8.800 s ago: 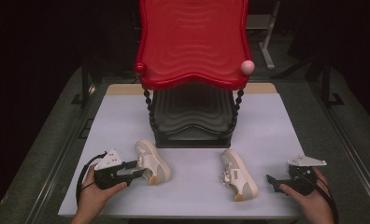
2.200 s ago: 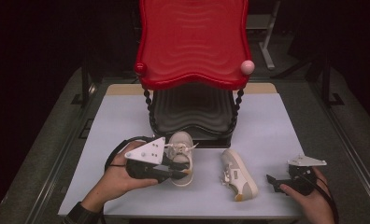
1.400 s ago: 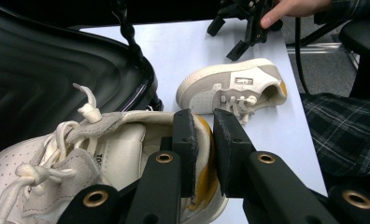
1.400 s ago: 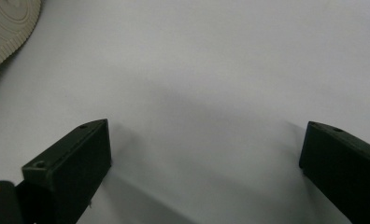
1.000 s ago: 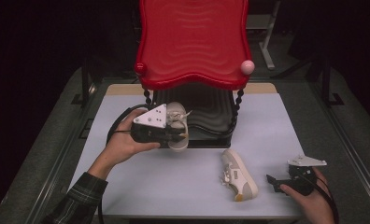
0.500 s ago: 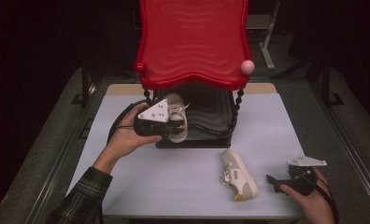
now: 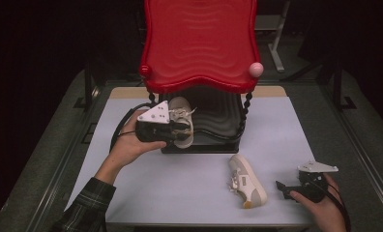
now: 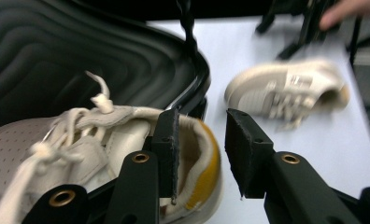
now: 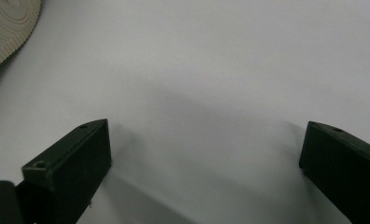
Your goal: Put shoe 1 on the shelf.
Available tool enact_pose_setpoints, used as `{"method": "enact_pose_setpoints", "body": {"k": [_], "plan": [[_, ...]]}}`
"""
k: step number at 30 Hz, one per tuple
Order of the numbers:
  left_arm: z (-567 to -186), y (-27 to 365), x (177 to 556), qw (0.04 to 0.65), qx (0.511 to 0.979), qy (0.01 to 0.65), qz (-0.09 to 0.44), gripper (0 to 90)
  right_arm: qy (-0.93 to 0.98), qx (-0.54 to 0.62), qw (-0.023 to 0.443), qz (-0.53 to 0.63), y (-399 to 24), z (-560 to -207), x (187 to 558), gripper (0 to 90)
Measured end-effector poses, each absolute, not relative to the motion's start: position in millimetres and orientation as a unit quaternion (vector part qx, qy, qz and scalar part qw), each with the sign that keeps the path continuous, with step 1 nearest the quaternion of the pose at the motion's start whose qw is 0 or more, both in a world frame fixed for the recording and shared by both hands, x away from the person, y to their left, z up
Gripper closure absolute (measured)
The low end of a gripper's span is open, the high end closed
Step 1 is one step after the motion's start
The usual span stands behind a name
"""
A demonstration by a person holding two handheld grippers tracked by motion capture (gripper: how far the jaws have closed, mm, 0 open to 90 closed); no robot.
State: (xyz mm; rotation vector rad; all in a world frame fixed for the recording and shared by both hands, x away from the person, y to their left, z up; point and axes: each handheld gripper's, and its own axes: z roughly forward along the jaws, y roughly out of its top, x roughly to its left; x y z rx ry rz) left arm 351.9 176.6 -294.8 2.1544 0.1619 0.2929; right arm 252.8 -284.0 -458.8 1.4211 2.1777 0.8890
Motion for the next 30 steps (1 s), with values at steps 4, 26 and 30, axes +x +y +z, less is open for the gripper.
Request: {"method": "enact_pose_setpoints", "body": {"k": [4, 26, 30], "plan": [[-294, 187, 344, 0.478, 0.866, 0.086, 0.12, 63.0, 0.778, 0.508, 0.193, 0.315, -284, -458, 253, 1.5], [-331, 205, 315, 0.466, 0.846, 0.202, 0.163, 39.6, 0.787, 0.373, 0.171, 0.461, -191, -370, 279, 41.9], [-336, 203, 318, 0.462, 0.845, 0.214, 0.166, 39.7, 0.8, 0.332, 0.154, 0.476, -151, -364, 292, 43.6]]}}
